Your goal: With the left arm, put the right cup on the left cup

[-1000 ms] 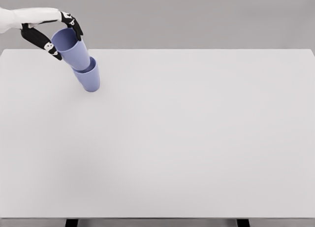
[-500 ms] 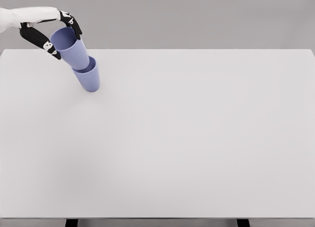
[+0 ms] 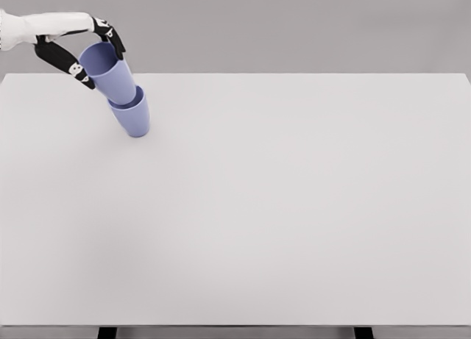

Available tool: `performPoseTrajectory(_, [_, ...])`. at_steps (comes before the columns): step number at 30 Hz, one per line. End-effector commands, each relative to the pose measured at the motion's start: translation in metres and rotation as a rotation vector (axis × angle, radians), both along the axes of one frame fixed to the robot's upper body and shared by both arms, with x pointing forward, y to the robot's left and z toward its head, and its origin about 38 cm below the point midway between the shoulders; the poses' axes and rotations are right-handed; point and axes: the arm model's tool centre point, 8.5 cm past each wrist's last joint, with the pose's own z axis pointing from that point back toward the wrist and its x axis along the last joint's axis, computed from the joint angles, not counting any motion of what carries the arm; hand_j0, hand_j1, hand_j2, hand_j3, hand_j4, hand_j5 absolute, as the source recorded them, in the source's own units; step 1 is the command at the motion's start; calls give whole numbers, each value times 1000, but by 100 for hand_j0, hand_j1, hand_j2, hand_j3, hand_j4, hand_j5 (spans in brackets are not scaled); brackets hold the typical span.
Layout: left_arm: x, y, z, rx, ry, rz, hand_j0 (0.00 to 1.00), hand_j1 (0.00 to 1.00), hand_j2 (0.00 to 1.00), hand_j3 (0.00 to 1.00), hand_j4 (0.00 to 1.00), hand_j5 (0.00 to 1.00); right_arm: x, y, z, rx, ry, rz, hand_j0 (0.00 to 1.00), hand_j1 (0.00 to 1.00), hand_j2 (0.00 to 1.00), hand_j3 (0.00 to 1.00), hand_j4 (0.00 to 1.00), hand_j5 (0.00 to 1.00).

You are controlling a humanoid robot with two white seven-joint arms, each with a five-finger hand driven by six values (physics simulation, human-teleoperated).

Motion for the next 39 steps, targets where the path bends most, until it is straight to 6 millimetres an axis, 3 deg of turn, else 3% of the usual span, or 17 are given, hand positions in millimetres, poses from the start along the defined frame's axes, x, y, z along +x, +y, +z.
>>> performPoseTrajectory(1, [2,-3,3,-17,-6,0,51,51,51,51,51,51,0,0,0,0,0,1,100,100,100,100,100,100])
performPoseTrajectory(26, [6,1,-12,-31,6,31,53,53,53,53,53,53,0,0,0,0,0,1,100,100,100,100,100,100])
performPoseTrajectory(27, [6,0,-12,-32,5,30,55,55,55,55,55,55,0,0,0,0,0,1,100,100,100,100,100,100])
performPoseTrajectory(29, [6,0,-12,-32,5,30,81,81,81,81,81,81,0,0,0,0,0,1,100,100,100,100,100,100])
performPoseTrajectory(30, [6,1,-12,-32,5,31,86,86,86,86,86,86,0,0,0,0,0,1,100,100,100,100,100,100])
performPoseTrajectory(34, [6,2,-12,-31,5,33,97,97,97,97,97,97,0,0,0,0,0,1,100,100,100,100,100,100])
performPoseTrajectory(39, [5,5,-13,-31,8,38,100,100,100,100,100,100,0,0,0,0,0,1,100,100,100,100,100,100])
